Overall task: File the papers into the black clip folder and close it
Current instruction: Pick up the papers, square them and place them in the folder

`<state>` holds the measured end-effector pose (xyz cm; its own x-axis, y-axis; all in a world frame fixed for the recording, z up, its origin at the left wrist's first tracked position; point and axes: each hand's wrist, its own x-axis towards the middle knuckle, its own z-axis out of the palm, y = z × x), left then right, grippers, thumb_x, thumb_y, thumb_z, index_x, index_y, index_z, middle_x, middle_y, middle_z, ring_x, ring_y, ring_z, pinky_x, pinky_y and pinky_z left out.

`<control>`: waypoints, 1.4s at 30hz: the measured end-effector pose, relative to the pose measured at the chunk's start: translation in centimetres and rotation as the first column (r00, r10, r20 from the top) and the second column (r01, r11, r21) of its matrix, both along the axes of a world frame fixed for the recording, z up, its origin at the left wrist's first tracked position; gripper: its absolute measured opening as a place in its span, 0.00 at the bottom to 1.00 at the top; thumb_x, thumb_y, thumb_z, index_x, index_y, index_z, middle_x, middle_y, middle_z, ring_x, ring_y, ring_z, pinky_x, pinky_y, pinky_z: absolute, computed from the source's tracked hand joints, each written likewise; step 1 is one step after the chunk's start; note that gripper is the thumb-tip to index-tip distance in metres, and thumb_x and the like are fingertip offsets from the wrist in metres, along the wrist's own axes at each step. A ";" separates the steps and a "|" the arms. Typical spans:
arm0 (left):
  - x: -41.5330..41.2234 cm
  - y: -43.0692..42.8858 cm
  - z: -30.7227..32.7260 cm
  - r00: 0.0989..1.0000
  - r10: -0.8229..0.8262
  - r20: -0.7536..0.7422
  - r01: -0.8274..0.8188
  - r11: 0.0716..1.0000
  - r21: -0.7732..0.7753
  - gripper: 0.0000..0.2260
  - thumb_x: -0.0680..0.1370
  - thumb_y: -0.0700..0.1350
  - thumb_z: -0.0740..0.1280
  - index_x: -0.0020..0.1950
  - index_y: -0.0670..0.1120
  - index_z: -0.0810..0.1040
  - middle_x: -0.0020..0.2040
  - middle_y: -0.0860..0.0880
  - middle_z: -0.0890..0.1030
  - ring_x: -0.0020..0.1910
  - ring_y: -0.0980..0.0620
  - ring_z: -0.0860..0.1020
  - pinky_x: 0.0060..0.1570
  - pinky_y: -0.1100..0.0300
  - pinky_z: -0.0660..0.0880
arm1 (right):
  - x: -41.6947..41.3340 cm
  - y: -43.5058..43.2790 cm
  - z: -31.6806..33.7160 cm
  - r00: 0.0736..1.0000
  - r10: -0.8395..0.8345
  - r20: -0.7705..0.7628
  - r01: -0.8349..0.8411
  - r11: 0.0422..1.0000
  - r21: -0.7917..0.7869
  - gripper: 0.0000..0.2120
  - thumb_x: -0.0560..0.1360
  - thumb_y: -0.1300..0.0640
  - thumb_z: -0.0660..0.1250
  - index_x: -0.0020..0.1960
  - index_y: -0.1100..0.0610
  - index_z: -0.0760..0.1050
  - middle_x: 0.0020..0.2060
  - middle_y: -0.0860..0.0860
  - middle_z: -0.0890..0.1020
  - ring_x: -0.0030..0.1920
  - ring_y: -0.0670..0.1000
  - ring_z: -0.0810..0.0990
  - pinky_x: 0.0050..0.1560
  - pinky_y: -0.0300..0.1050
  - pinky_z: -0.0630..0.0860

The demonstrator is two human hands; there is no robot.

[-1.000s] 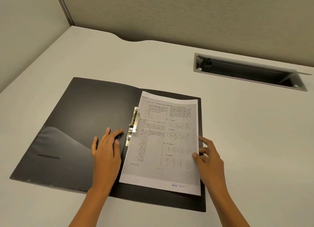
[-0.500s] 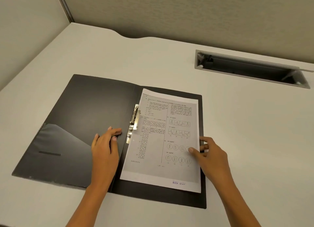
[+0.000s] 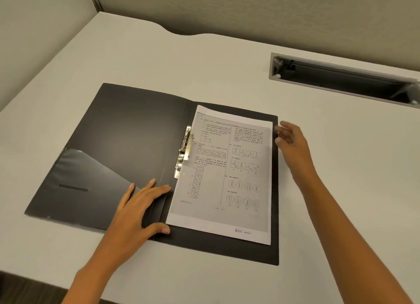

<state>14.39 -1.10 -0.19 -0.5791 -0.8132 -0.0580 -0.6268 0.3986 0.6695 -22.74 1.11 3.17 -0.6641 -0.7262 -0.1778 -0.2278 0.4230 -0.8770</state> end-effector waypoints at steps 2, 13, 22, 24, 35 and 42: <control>0.1 0.0 -0.1 1.000 -0.010 0.023 0.009 1.000 0.013 0.32 0.65 0.65 0.68 0.65 0.72 0.59 0.69 0.68 0.55 0.68 0.77 0.42 0.71 0.54 0.45 | -0.7 -1.2 -0.2 0.999 0.005 0.036 -0.004 1.000 -0.021 0.21 0.79 0.62 0.60 0.70 0.51 0.64 0.68 0.49 0.72 0.68 0.51 0.70 0.63 0.44 0.69; 0.0 -0.1 -0.8 0.998 0.012 0.060 -0.011 1.000 -0.015 0.31 0.66 0.71 0.63 0.67 0.71 0.57 0.71 0.63 0.57 0.70 0.73 0.45 0.72 0.54 0.44 | -1.5 -2.4 -1.0 0.994 0.079 -0.082 -0.076 0.996 0.042 0.21 0.78 0.63 0.61 0.70 0.53 0.64 0.68 0.49 0.73 0.69 0.52 0.69 0.69 0.52 0.66; 0.3 -0.1 -1.5 0.998 0.027 0.051 -0.026 0.999 -0.032 0.32 0.67 0.65 0.66 0.68 0.73 0.56 0.71 0.62 0.57 0.68 0.73 0.42 0.70 0.50 0.47 | -1.5 -2.3 -1.4 0.993 0.076 -0.091 -0.074 0.997 0.028 0.19 0.79 0.63 0.61 0.68 0.53 0.65 0.67 0.50 0.73 0.68 0.52 0.70 0.69 0.52 0.67; 0.4 -0.1 -1.7 0.998 0.030 0.056 -0.029 0.999 -0.019 0.31 0.67 0.66 0.66 0.67 0.73 0.56 0.71 0.62 0.57 0.70 0.68 0.44 0.71 0.50 0.46 | -1.6 -2.3 -1.5 0.993 0.078 -0.086 -0.075 0.997 0.027 0.19 0.79 0.63 0.61 0.68 0.53 0.64 0.67 0.50 0.73 0.68 0.52 0.70 0.69 0.52 0.67; 0.4 -0.1 -0.5 0.999 0.011 0.042 -0.014 0.997 0.080 0.34 0.71 0.52 0.71 0.68 0.71 0.56 0.74 0.61 0.60 0.76 0.55 0.50 0.73 0.49 0.47 | -1.1 -2.1 -1.6 0.999 0.052 0.004 -0.051 0.994 -0.092 0.23 0.78 0.62 0.61 0.70 0.47 0.63 0.72 0.47 0.66 0.72 0.51 0.65 0.69 0.52 0.66; -0.5 0.0 1.1 0.974 0.143 -0.178 -0.126 0.987 0.103 0.25 0.79 0.35 0.58 0.68 0.62 0.64 0.67 0.61 0.71 0.68 0.61 0.67 0.71 0.42 0.60 | 3.5 -1.1 -2.1 0.952 0.107 -0.288 -0.139 0.986 -0.095 0.22 0.80 0.59 0.56 0.73 0.52 0.60 0.74 0.48 0.63 0.74 0.49 0.59 0.73 0.46 0.56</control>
<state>13.91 -1.08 0.96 -0.4721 -0.8807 -0.0378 -0.5331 0.2511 0.8080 -19.19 -0.04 1.09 -0.5794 -0.8100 0.0907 -0.5154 0.2779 -0.8106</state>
